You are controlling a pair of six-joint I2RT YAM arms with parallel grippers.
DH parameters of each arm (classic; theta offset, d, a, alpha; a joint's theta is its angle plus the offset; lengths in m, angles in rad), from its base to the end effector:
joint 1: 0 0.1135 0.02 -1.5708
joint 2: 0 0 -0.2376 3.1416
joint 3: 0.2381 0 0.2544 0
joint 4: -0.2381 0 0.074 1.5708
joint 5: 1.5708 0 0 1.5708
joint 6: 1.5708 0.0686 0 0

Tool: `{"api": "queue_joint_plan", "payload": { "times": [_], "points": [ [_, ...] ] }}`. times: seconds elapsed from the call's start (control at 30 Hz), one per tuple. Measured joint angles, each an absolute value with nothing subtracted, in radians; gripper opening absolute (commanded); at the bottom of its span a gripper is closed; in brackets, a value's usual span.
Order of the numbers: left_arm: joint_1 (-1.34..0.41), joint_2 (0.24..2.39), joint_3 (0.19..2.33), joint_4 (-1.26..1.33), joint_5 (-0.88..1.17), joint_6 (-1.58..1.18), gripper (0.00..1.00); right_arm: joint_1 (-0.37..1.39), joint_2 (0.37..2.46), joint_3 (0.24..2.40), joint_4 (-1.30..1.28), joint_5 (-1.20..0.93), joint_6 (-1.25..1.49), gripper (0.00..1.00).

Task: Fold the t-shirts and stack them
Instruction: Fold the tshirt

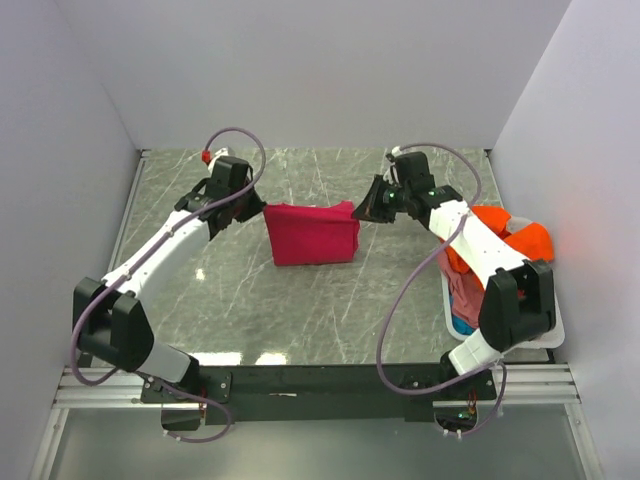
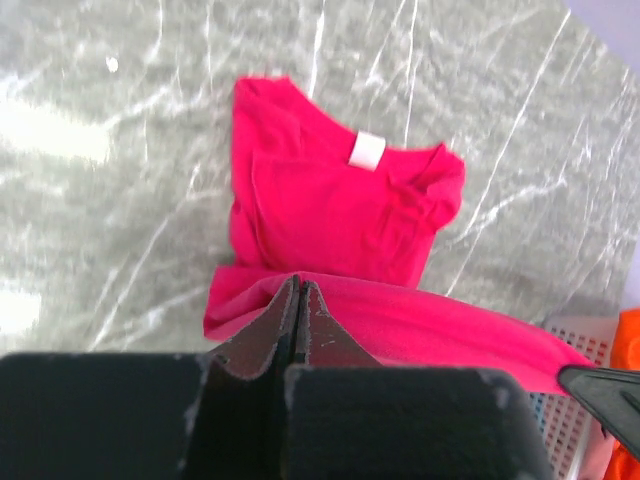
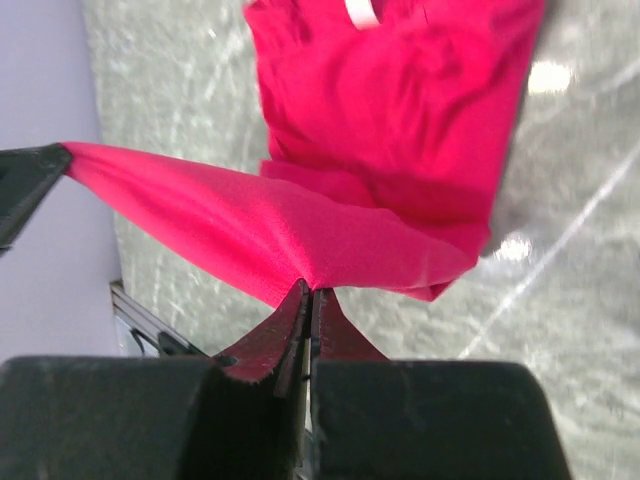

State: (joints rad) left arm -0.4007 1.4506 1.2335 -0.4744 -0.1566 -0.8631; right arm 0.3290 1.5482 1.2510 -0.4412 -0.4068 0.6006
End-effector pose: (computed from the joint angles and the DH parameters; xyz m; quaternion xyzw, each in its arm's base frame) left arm 0.3311 -0.1286 0.2643 -0.2391 0.8705 -0.1935 0.3842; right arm 0.3413 0.1452 0.2438 0.0404 0.8986 0.3426 0.2711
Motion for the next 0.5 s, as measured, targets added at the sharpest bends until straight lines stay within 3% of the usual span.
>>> {"api": "queue_joint_plan", "payload": {
  "times": [0.5],
  "points": [
    [-0.31,1.78,1.508,-0.435,-0.108,-0.775,0.01,0.252,1.882,1.547,-0.442,-0.498,0.581,0.0]
  ]
}}
